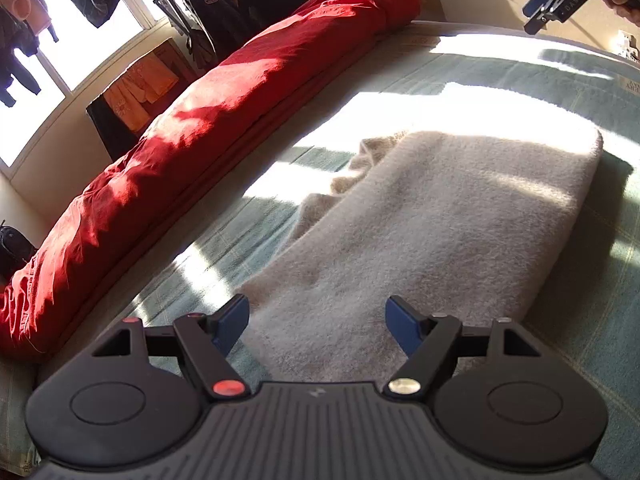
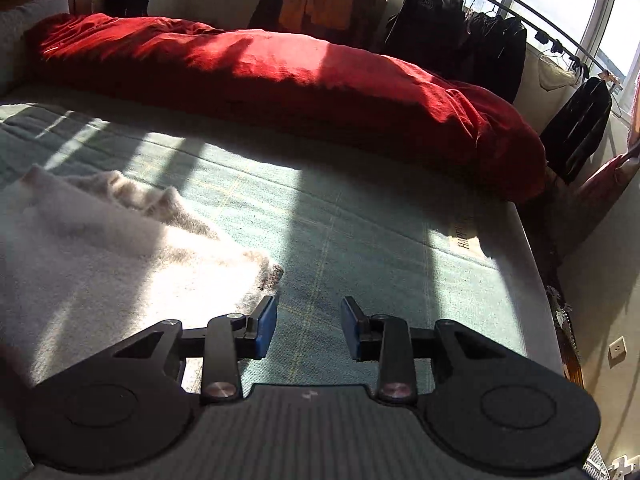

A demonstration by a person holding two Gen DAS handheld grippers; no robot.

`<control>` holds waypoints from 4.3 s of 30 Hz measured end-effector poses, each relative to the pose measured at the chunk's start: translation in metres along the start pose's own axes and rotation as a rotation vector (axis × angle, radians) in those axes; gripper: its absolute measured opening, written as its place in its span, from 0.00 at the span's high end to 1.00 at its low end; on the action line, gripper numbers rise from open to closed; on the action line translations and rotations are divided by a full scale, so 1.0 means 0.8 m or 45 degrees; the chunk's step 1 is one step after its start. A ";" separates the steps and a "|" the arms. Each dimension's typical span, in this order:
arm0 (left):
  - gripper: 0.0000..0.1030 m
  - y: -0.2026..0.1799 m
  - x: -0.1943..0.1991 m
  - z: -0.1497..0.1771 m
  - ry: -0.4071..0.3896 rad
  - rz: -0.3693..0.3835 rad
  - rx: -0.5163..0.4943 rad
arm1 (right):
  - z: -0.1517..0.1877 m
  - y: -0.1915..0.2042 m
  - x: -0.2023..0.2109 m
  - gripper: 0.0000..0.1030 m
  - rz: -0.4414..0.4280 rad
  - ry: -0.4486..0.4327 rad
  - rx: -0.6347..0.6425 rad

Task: Fold clothes

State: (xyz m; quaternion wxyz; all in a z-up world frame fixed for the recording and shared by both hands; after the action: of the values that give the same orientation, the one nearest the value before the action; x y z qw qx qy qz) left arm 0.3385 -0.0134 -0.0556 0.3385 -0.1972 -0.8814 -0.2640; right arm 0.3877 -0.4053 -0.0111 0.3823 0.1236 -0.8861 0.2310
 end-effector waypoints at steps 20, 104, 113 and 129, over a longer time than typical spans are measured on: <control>0.36 -0.059 -0.084 0.049 0.127 0.548 0.762 | -0.007 0.254 -0.066 0.63 -0.835 -0.037 -0.287; 0.77 -0.112 -0.119 0.062 -0.041 -0.364 -0.738 | 0.038 0.255 -0.093 0.69 0.221 -0.177 0.926; 0.79 -0.123 -0.070 0.065 -0.036 -0.319 -0.756 | 0.040 0.255 -0.046 0.71 0.142 -0.162 0.897; 0.78 -0.222 0.080 0.140 -0.004 -0.176 -0.801 | 0.144 0.307 0.101 0.71 -0.071 -0.011 0.988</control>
State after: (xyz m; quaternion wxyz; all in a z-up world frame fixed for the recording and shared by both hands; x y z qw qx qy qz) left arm 0.1457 -0.0746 -0.1406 0.2409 -0.2324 -0.7683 -0.5455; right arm 0.1642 -0.2548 -0.0981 0.3096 0.2839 -0.7307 0.5381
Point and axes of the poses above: each gripper's, at about its wrist camera, not at the fingertips, and x roughly against the way its jaws point, y to its left, z to its underside, the point moved 8 cm from there along -x, roughly the way its jaws point, and after that the axes turned 10 degrees about x, right-handed, at the moved point
